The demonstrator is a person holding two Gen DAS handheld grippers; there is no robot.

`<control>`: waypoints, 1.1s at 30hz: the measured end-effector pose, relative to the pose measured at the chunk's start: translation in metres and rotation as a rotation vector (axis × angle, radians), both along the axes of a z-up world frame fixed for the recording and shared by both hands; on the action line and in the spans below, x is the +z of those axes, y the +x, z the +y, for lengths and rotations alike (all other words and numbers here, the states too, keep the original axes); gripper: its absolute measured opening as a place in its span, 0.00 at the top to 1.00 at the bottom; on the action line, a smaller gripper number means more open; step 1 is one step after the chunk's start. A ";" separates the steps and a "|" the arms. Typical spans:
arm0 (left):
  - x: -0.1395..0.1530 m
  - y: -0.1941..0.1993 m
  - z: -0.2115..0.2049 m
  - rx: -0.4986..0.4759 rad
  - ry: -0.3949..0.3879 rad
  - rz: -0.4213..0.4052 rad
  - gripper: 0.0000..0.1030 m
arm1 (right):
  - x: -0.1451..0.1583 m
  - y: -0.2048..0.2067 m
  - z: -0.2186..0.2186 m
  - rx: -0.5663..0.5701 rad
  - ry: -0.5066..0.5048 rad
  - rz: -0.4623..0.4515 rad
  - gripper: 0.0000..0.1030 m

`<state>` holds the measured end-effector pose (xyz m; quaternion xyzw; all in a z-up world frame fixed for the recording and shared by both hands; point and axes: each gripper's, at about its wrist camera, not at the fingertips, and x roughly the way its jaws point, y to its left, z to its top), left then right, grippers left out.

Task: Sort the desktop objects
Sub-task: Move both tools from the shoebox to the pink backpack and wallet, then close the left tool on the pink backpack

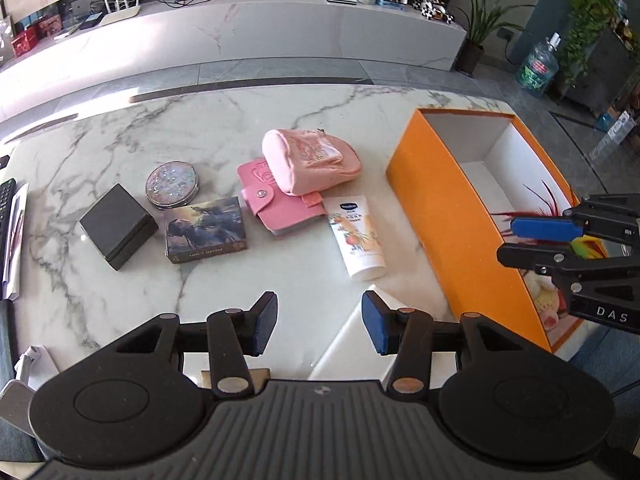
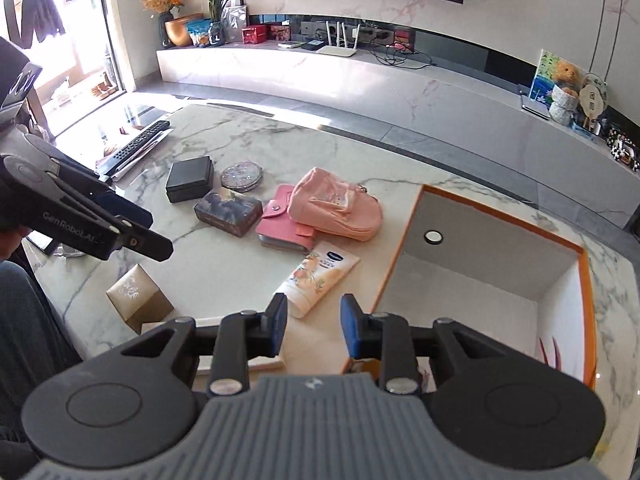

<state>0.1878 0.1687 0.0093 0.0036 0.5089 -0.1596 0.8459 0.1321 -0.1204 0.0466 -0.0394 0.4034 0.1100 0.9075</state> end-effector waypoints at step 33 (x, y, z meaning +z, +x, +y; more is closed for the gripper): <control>-0.102 0.143 -0.015 -0.075 0.005 0.060 0.43 | -0.107 0.218 0.054 0.433 -0.446 0.274 0.71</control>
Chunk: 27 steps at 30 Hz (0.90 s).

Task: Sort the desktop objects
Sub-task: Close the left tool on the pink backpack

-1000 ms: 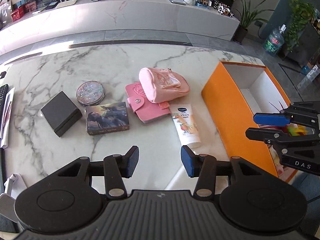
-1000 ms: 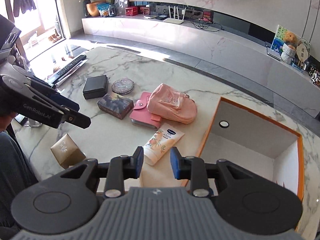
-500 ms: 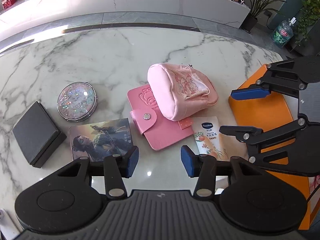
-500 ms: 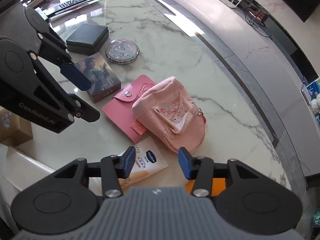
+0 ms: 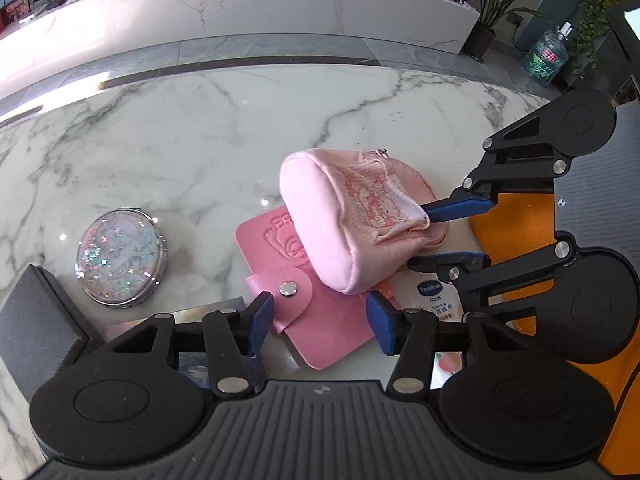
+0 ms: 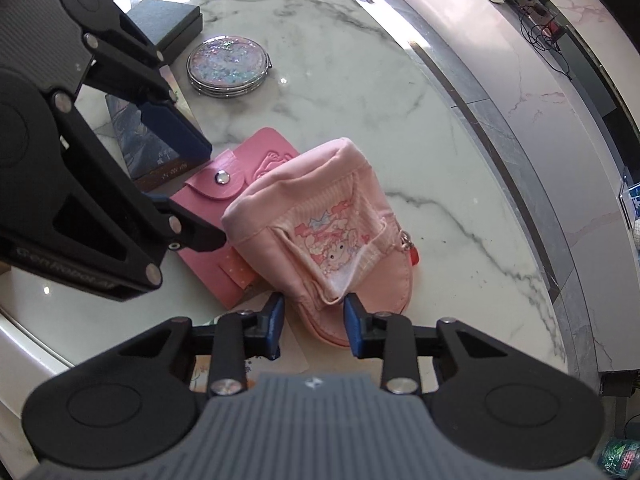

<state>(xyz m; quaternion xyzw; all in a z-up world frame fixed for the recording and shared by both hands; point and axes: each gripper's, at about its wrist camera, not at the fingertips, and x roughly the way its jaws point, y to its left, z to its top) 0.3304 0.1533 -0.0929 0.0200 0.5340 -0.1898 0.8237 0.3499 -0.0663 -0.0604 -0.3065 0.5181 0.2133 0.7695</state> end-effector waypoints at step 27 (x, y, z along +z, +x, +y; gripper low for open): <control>0.045 -0.079 0.033 0.121 -0.053 -0.021 0.52 | 0.048 -0.068 0.009 -0.223 0.360 0.068 0.94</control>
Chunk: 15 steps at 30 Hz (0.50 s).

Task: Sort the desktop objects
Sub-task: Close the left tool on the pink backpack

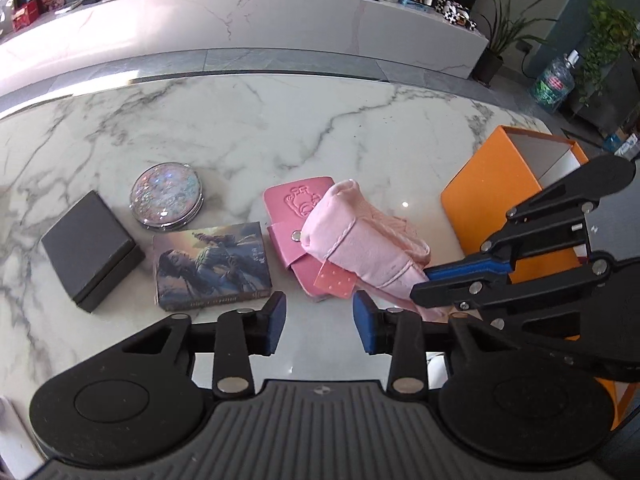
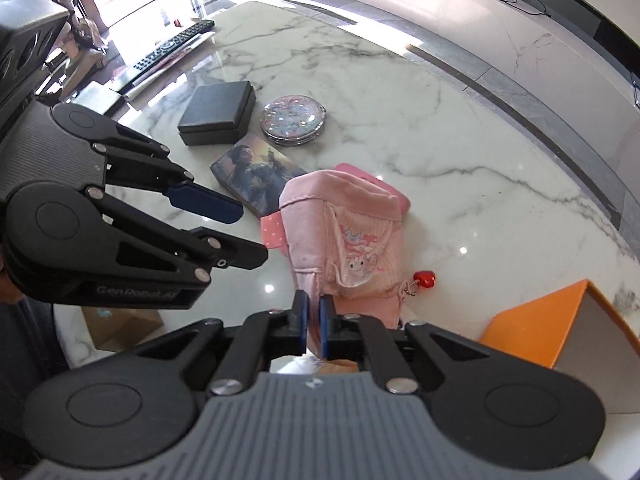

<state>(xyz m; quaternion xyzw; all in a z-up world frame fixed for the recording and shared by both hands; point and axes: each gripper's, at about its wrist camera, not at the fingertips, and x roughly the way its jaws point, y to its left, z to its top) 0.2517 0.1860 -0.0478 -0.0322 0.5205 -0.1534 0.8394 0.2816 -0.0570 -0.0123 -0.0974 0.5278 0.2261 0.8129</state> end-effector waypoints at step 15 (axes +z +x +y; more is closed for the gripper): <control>-0.013 -0.016 0.025 0.225 -0.066 0.114 0.39 | 0.005 -0.024 0.015 -0.005 0.034 -0.006 0.73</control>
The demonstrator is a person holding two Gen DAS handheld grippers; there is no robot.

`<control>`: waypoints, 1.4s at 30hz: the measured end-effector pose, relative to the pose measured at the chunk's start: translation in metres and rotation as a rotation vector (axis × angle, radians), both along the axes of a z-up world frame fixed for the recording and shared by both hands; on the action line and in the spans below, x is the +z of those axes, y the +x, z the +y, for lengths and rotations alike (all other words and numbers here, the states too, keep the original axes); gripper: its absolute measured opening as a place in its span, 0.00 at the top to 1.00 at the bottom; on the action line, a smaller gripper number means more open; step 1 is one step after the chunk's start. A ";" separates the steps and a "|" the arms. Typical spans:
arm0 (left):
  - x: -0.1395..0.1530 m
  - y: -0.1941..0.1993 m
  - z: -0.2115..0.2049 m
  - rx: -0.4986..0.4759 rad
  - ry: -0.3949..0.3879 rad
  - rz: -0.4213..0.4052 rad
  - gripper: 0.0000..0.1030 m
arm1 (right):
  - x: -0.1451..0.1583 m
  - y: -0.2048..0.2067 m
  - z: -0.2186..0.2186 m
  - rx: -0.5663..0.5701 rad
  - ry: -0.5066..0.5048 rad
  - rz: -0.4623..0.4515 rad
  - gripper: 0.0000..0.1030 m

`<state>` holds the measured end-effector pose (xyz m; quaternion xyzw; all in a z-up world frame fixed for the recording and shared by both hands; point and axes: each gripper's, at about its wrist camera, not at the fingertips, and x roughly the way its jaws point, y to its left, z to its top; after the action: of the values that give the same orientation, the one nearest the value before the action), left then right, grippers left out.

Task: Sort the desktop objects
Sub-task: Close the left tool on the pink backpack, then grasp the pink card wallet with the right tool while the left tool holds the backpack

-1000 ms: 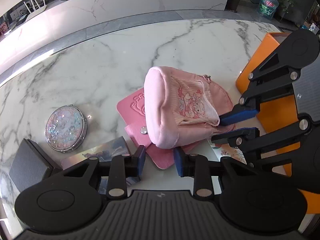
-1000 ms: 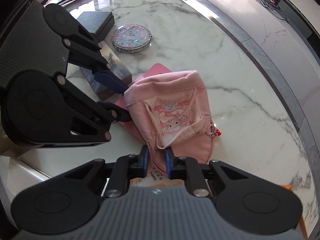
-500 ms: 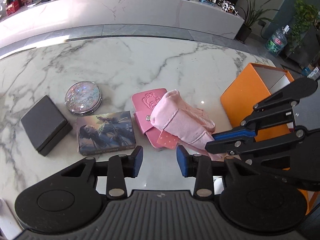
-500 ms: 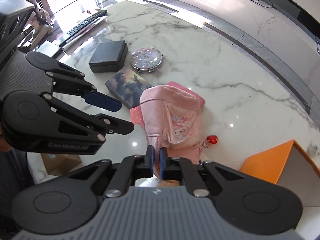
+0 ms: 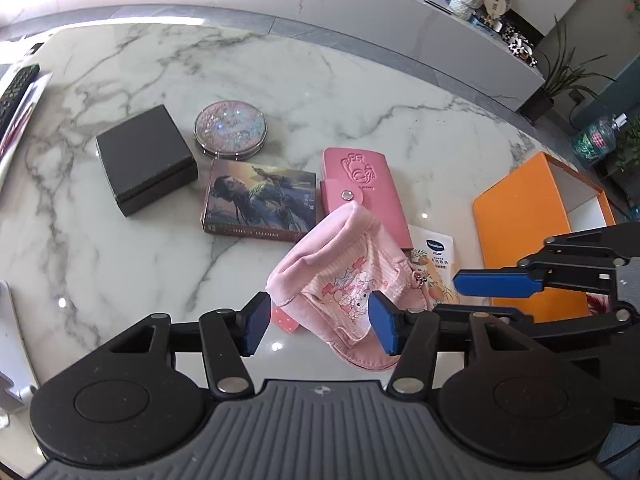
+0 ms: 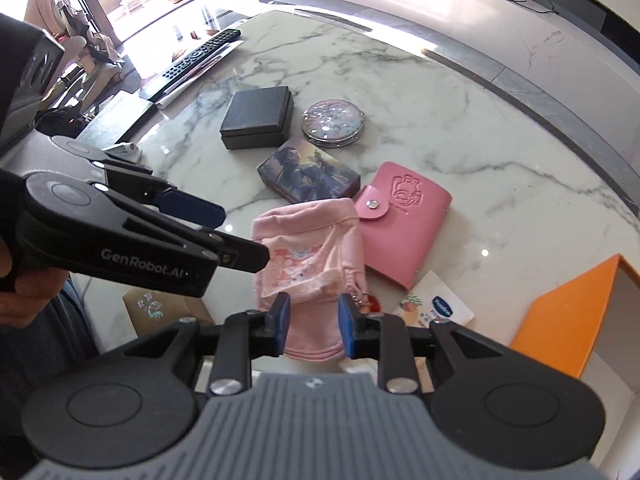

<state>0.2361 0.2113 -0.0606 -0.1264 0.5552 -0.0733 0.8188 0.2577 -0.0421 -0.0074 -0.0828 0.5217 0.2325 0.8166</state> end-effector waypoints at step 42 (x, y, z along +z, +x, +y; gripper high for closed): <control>-0.025 0.007 0.047 0.196 0.003 -0.063 0.84 | -0.052 0.091 -0.002 -0.324 0.015 0.069 0.37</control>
<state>0.2435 0.2578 -0.0856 -0.1767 0.5140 0.0038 0.8394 0.3488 -0.0444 -0.0592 0.0164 0.5541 0.1046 0.8257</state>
